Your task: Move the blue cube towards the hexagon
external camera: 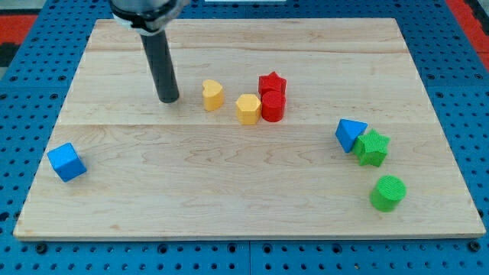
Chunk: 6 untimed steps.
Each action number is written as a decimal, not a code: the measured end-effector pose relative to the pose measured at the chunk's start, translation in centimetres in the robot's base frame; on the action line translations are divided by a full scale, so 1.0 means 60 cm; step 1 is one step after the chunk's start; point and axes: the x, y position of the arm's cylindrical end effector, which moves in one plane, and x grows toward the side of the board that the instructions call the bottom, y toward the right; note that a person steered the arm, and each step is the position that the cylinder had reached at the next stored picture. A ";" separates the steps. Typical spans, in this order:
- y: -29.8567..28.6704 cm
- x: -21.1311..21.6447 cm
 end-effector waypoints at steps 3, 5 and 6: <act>-0.193 -0.017; -0.305 0.142; -0.278 0.227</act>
